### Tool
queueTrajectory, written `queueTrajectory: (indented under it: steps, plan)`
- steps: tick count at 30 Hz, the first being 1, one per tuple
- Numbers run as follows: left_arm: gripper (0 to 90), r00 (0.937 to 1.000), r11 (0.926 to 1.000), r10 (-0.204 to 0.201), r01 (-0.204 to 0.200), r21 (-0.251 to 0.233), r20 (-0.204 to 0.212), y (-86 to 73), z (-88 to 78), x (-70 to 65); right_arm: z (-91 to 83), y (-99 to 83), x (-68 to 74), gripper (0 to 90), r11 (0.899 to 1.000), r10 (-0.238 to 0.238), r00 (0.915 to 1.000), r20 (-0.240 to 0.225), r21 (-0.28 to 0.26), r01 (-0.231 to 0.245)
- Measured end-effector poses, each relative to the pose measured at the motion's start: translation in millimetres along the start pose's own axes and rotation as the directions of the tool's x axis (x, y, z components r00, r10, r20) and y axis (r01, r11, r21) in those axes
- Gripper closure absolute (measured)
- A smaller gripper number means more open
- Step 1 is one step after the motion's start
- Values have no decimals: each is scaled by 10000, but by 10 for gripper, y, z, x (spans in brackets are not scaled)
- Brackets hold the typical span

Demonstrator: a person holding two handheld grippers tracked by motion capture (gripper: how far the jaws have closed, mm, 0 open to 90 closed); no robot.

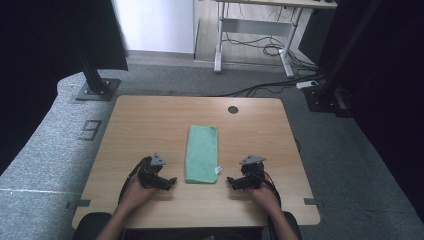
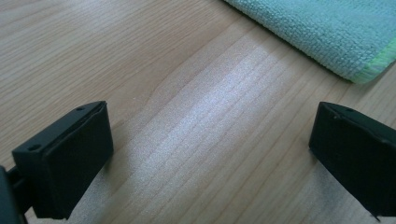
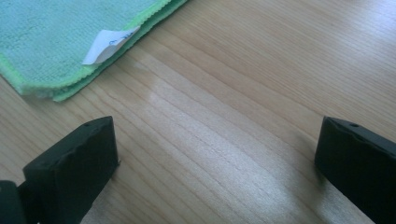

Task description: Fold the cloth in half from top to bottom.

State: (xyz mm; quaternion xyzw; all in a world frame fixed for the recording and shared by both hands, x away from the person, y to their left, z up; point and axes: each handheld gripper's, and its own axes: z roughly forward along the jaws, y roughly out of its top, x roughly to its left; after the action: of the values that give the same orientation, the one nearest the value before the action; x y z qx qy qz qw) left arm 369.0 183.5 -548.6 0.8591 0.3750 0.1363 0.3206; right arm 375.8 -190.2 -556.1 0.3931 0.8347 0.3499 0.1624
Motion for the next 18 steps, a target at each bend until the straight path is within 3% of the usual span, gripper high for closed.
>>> queueTrajectory:
  steps: [3,7,10,14,18]
  plan:
    - [0,9999,9999,-37,35,160,118,66,21,-8,9,27,16,0,9999,-99,9999,-115,137,100]
    - [0,9997,9999,135,-133,-102,214,190,10,-65,9,68,30,5,9996,-183,9997,-189,211,187]
    - [0,9992,9990,368,-363,-248,180,295,1,-112,-6,134,17,5,9999,-162,9997,-196,-24,162]
    - [0,9991,9985,339,-328,-432,253,428,34,-127,-15,256,-3,5,9992,53,9995,-325,-382,-66]
    - [0,9994,9981,316,-308,-534,137,546,128,-141,23,335,17,5,9992,64,9992,-394,-387,-79]
